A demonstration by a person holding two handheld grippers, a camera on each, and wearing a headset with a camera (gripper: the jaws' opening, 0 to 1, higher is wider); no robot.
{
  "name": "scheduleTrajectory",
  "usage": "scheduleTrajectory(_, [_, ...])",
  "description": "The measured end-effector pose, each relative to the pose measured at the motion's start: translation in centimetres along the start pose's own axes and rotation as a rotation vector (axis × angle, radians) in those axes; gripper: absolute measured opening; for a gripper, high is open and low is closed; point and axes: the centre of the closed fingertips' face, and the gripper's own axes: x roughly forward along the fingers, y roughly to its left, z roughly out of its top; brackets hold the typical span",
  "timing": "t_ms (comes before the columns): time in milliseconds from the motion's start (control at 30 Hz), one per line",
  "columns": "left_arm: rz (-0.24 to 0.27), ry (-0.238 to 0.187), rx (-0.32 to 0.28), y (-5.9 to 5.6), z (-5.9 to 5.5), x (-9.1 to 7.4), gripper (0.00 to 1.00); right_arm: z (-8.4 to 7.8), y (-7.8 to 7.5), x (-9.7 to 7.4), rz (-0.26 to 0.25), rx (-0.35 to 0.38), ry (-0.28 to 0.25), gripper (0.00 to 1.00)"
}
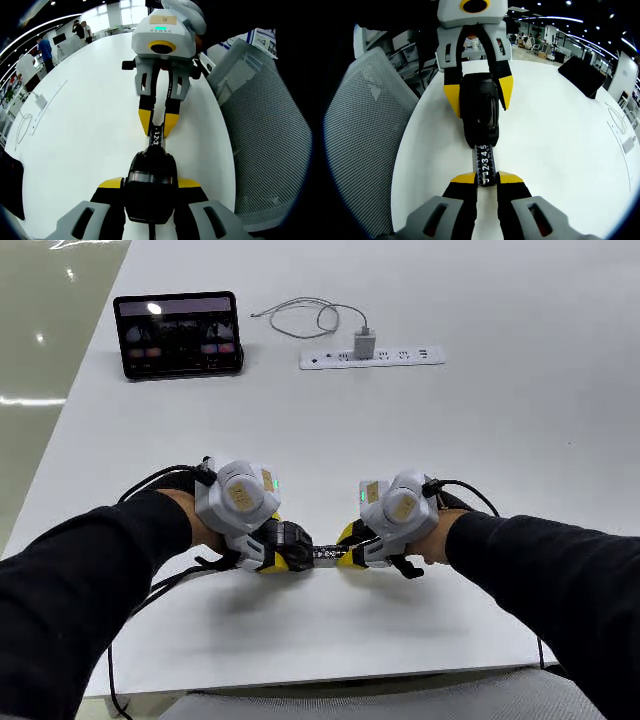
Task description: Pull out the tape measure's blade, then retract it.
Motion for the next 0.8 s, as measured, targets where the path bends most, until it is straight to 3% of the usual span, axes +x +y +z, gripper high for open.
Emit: scheduleTrajectory(800, [0.002,0.001,0.0,0.0,-0.1,0.0,0.33,-1.8,-0.2,-1.4,-0.008,0.001,0.025,0.09])
